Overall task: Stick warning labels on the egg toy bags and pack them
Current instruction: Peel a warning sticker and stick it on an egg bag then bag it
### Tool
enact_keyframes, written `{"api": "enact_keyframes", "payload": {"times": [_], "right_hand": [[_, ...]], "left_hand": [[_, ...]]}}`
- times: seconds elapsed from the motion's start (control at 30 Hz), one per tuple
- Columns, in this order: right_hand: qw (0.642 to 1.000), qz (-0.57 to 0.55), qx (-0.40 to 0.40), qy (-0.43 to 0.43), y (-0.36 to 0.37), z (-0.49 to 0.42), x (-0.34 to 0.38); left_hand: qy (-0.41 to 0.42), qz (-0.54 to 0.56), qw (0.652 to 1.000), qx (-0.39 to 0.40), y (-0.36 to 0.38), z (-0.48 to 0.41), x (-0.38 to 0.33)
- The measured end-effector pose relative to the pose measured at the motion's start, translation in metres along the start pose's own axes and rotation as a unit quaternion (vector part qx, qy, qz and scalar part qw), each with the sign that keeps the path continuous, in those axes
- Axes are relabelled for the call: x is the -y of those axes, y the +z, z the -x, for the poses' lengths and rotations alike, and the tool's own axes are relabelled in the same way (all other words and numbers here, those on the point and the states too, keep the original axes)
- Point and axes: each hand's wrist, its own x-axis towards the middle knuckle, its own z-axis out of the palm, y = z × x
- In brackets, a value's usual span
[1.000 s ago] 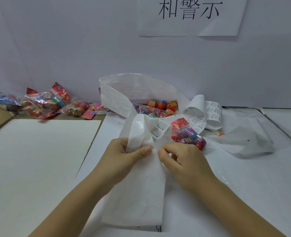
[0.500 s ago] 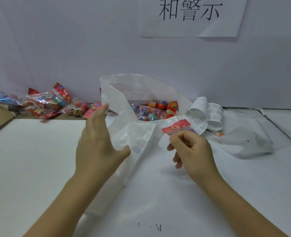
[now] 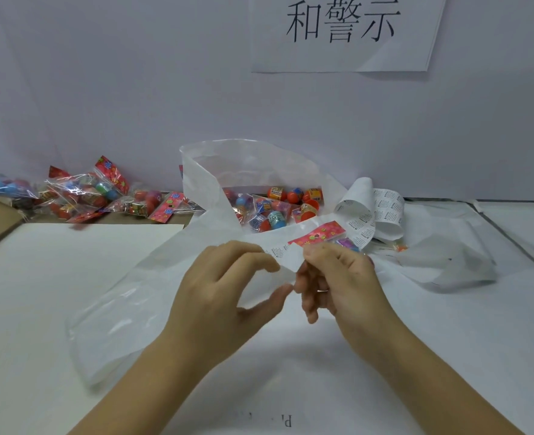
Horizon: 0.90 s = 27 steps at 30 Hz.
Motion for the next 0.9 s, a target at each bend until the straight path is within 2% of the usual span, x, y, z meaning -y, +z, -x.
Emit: {"api": "enact_keyframes", "payload": {"times": [0.23, 0.3, 0.37, 0.4, 0.43, 0.47, 0.5, 0.57, 0.63, 0.77, 0.83, 0.9], "right_hand": [[0.997, 0.075, -0.004, -0.008, 0.002, 0.0, -0.005], [0.999, 0.042, 0.012, 0.008, 0.002, -0.001, -0.005], [0.995, -0.059, 0.046, 0.059, 0.002, -0.002, -0.003], [0.988, -0.114, 0.06, 0.082, 0.001, -0.003, -0.003], [0.984, -0.141, 0.069, 0.088, 0.0, -0.004, -0.003], [0.985, -0.136, 0.071, 0.08, 0.0, -0.004, -0.005], [0.988, -0.119, 0.069, 0.067, 0.0, -0.004, -0.006], [0.994, -0.095, 0.052, 0.033, 0.001, -0.003, -0.008], [0.995, -0.095, 0.036, 0.004, 0.001, -0.003, -0.01], [0.995, -0.09, 0.009, -0.034, 0.002, -0.003, -0.009], [0.987, -0.119, -0.07, -0.079, -0.002, -0.007, -0.008], [0.971, -0.051, -0.177, -0.151, -0.017, -0.015, -0.005]], "left_hand": [[0.083, -0.054, 0.995, -0.022, -0.001, 0.003, 0.008], [0.042, -0.017, 0.998, -0.031, 0.0, 0.004, 0.005], [-0.087, 0.092, 0.99, -0.057, -0.001, 0.0, -0.007], [-0.188, 0.181, 0.963, -0.069, -0.002, -0.003, -0.014], [-0.295, 0.291, 0.907, -0.074, -0.003, -0.006, -0.019], [-0.382, 0.389, 0.836, -0.068, -0.002, -0.009, -0.023], [-0.441, 0.454, 0.772, -0.054, 0.0, -0.01, -0.023], [-0.493, 0.514, 0.701, -0.03, 0.001, -0.011, -0.023], [-0.505, 0.548, 0.667, -0.015, 0.001, -0.012, -0.023], [-0.5, 0.562, 0.659, 0.012, 0.0, -0.011, -0.023], [-0.502, 0.529, 0.684, 0.026, 0.001, -0.011, -0.023], [-0.52, 0.487, 0.701, 0.036, 0.003, -0.008, -0.021]]}}
